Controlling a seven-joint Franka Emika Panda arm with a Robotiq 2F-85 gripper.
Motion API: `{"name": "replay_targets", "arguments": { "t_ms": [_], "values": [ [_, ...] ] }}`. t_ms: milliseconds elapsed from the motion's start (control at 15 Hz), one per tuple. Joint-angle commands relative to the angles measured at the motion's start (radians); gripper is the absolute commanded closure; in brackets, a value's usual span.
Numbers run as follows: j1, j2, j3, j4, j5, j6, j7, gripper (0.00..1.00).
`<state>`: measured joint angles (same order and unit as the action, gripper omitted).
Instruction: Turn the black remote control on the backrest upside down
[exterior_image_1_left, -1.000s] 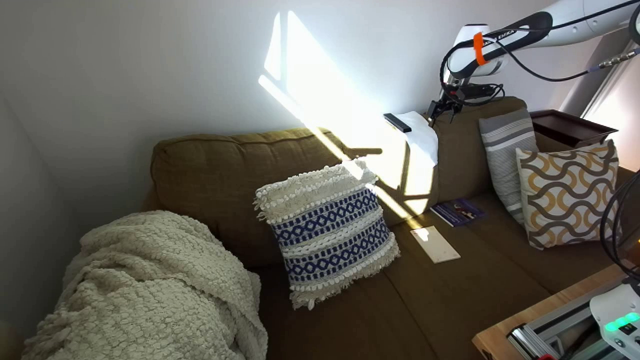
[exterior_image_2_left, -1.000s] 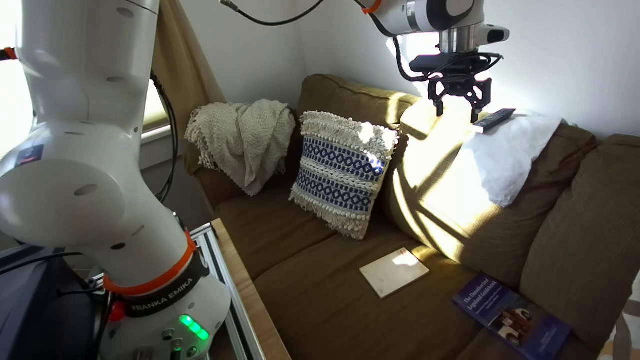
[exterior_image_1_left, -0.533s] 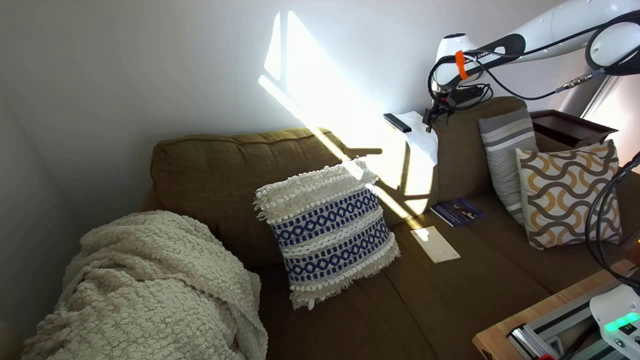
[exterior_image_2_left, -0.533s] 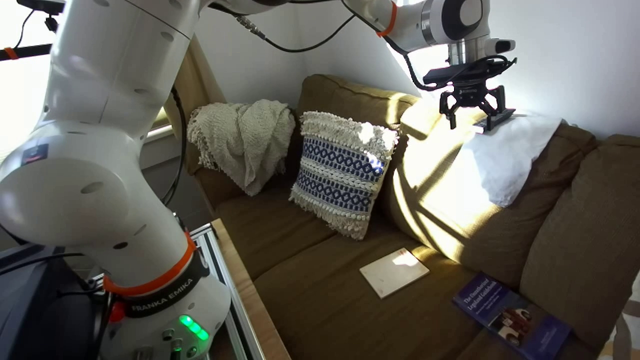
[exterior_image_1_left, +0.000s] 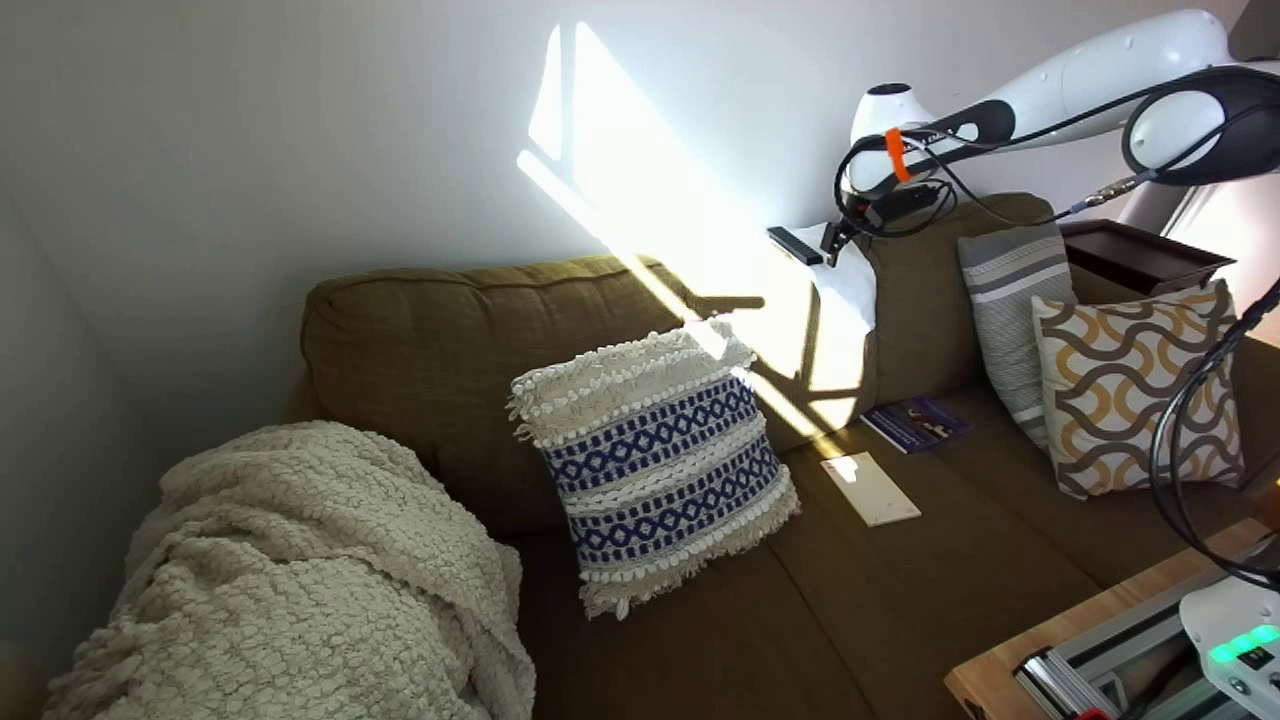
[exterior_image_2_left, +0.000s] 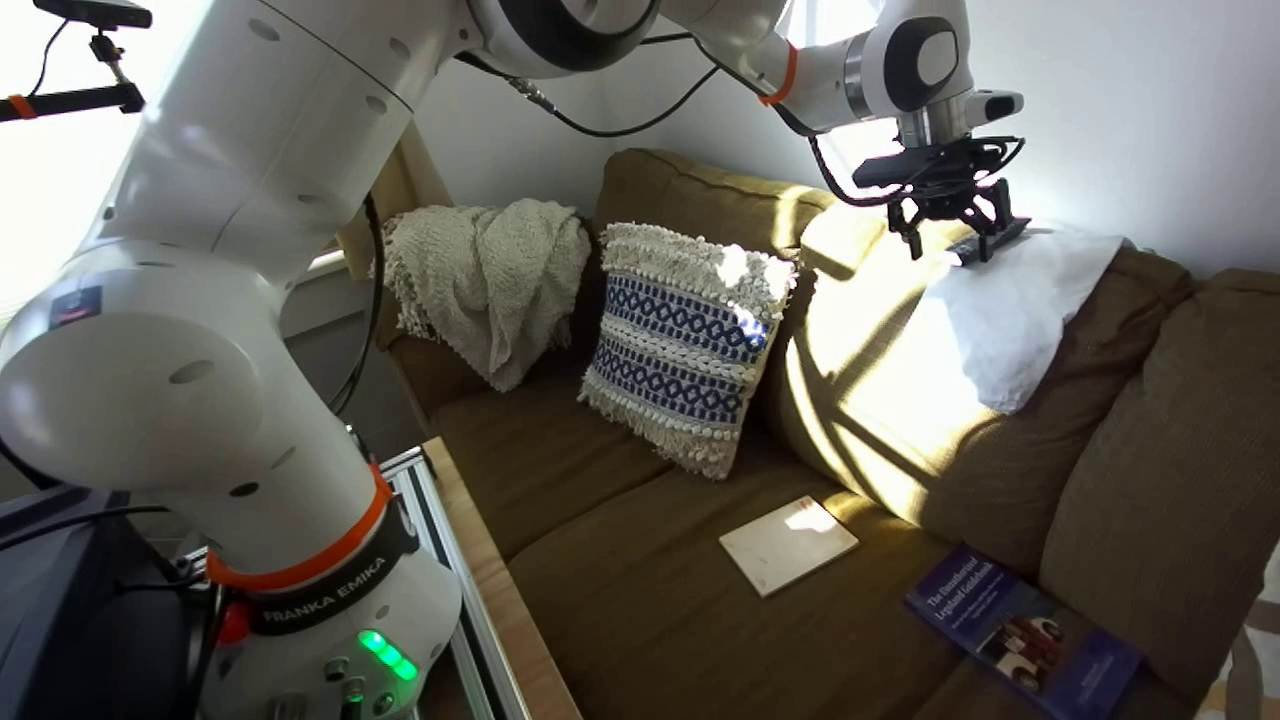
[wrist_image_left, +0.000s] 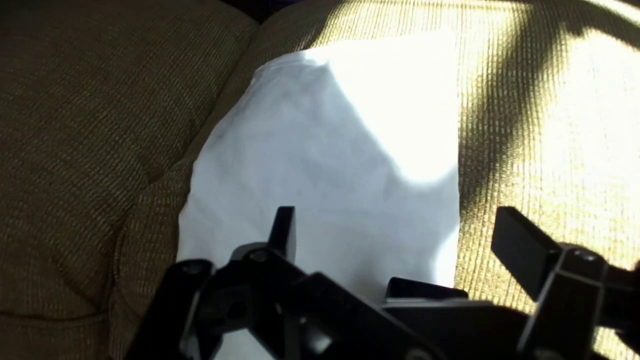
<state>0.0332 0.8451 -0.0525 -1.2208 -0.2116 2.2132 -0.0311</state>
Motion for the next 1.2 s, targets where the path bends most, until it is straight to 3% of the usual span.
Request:
{"name": "replay_targets", "arguments": {
  "t_ms": [0,600,1133],
  "values": [
    [0.015,0.084,-0.017,0.098,-0.010,0.013,0.014,0.00],
    [0.090,0.175,-0.078,0.198,-0.125,0.037,-0.009,0.00],
    [0.092,0.201,-0.092,0.203,-0.170,0.111,-0.061,0.00]
  ]
}}
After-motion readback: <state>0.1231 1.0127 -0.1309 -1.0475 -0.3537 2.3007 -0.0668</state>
